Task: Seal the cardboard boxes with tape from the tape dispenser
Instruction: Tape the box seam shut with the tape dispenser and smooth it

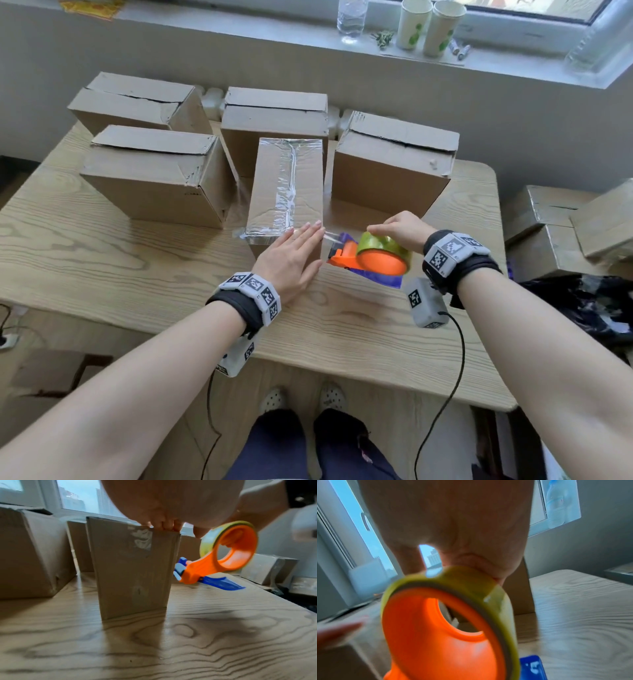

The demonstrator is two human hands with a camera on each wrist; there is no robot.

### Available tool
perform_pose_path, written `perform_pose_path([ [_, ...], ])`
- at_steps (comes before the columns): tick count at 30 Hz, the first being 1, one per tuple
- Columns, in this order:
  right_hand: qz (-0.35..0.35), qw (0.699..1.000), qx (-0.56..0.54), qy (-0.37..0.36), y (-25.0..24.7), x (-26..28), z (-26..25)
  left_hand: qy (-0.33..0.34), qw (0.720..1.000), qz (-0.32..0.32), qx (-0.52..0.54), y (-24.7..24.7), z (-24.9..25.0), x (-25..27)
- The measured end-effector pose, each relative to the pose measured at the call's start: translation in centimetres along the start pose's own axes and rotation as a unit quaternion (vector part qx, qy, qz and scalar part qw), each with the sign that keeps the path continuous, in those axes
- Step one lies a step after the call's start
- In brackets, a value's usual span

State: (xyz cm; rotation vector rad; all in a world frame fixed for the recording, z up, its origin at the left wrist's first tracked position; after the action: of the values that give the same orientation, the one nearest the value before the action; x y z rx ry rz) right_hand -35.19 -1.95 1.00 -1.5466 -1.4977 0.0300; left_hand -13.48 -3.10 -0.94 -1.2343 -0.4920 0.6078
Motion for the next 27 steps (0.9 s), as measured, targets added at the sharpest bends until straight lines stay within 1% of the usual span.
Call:
perform_pose_path([
  [2, 0.017, 0.998, 0.064, 0.015, -0.7, 0.3, 1.8, 0.005, 1.0, 0.005, 0.004, 0.1, -0.1, 0.0],
  [4, 0.028, 0.996, 0.087, 0.026, -1.3, 0.7, 3.2, 0.008, 1.0, 0.008, 0.002, 0.1, -0.1, 0.0],
  [7, 0.021, 1.0, 0.005, 0.022, -1.7, 1.2, 4.1, 0.017, 1.0, 0.008, 0.0, 0.1, -0.5, 0.0],
  [8, 0.023, 0.999, -0.008, 0.02, -1.8, 1.4, 4.2, 0.022, 1.0, 0.008, -0.001, 0.1, -0.6, 0.0],
  [12, 0.032, 0.999, 0.008, 0.007, -2.5, 2.0, 3.9, 0.028, 1.0, 0.01, -0.007, -0.2, -0.5, -0.1],
  [14, 0.024, 1.0, 0.009, -0.003, -2.8, 2.4, 3.4, 0.026, 0.999, 0.0, -0.02, -0.4, -0.2, 0.0],
  [16, 0.013, 0.999, 0.033, -0.009, -3.3, 2.9, 2.9, 0.021, 0.999, -0.006, -0.037, -0.4, -0.1, 0.0],
  [18, -0.002, 0.998, 0.066, -0.005, -3.5, 3.3, 2.4, 0.02, 0.998, -0.013, -0.063, -0.5, 0.4, -0.1],
  [20, -0.011, 0.997, 0.07, -0.002, -3.4, 3.6, 1.9, 0.028, 0.996, -0.013, -0.086, -0.7, 1.0, -0.4],
  [22, 0.0, 0.999, 0.053, -0.002, -3.5, 3.6, 1.6, 0.041, 0.995, -0.011, -0.09, -0.8, 1.4, -0.6],
  [27, 0.061, 0.998, -0.002, 0.003, -4.0, 3.9, 1.8, 0.044, 0.998, -0.021, -0.041, -1.0, 1.0, -0.9],
])
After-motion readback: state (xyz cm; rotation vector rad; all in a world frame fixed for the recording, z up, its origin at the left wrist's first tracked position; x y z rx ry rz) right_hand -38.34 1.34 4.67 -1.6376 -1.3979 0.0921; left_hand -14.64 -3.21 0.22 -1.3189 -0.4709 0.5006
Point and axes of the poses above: each hand's wrist, its own x-axis away from the middle knuckle, its own y-axis out of the palm, z = x × y, the point moved 6 cm from there along -x, towards the middle knuckle, and after that the axes turned 1 degree about y, right-handed, at the moved point
